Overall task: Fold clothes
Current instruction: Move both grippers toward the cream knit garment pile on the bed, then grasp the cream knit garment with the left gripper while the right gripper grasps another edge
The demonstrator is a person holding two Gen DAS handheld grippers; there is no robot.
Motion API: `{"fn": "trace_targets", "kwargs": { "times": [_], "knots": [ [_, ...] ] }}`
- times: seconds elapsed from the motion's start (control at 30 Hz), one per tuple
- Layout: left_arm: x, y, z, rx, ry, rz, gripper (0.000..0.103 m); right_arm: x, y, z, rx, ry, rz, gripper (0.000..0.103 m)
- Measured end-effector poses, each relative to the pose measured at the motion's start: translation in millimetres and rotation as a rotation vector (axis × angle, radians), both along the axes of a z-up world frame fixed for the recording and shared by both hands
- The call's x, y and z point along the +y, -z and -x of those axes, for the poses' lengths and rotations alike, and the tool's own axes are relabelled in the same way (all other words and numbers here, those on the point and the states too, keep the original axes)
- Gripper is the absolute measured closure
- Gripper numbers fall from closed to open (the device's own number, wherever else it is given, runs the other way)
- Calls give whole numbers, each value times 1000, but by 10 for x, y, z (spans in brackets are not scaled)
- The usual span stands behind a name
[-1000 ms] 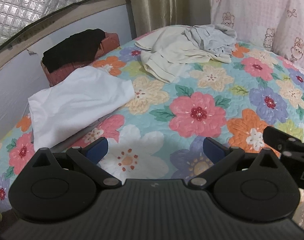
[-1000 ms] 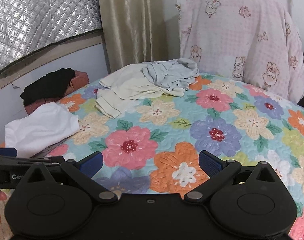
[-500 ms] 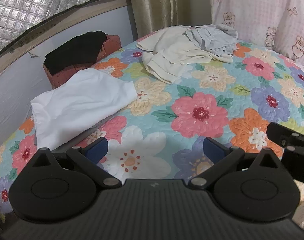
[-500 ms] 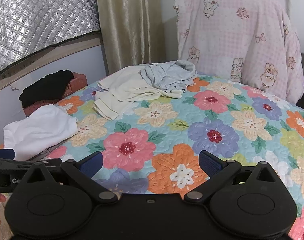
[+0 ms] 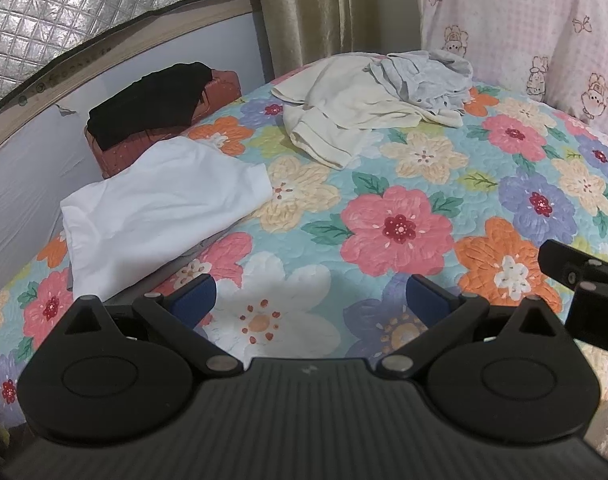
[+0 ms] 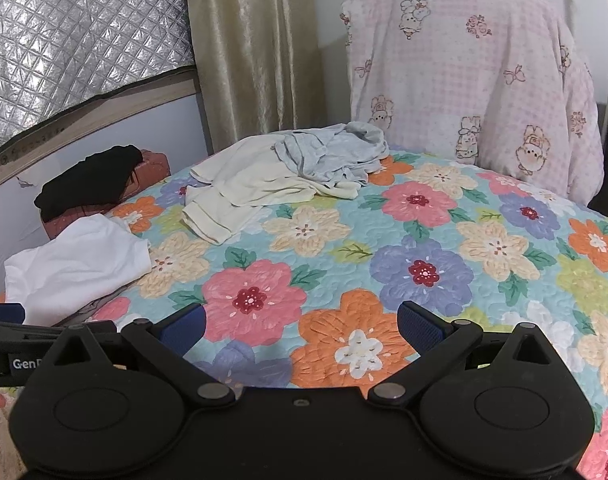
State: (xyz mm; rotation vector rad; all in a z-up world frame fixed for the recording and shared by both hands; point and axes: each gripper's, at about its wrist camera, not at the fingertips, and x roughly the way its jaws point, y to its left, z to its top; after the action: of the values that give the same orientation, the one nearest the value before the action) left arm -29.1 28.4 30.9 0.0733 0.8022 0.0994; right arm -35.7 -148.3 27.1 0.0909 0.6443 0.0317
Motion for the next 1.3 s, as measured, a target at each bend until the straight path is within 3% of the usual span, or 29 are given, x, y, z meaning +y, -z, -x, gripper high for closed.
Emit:
{"fn": "trace_targets", "kwargs": {
  "times": [0.57, 1.0, 1.13, 1.23, 1.3],
  "knots": [
    [-2, 193, -138, 32, 21, 6, 0, -41, 176, -132, 49, 16, 8, 0],
    [84, 149, -122, 12, 1, 34, 0, -16, 218, -148, 56, -4, 19, 0],
    [208, 224, -186, -12, 8, 20, 0, -83, 476, -215, 85, -27, -61, 0],
    [323, 213, -384, -38, 48, 56, 0, -148, 553, -284, 90, -54, -187, 0],
    [402, 180, -547, -60, 84, 87, 0, -52, 544, -452, 91, -115, -164, 0]
  ]
}}
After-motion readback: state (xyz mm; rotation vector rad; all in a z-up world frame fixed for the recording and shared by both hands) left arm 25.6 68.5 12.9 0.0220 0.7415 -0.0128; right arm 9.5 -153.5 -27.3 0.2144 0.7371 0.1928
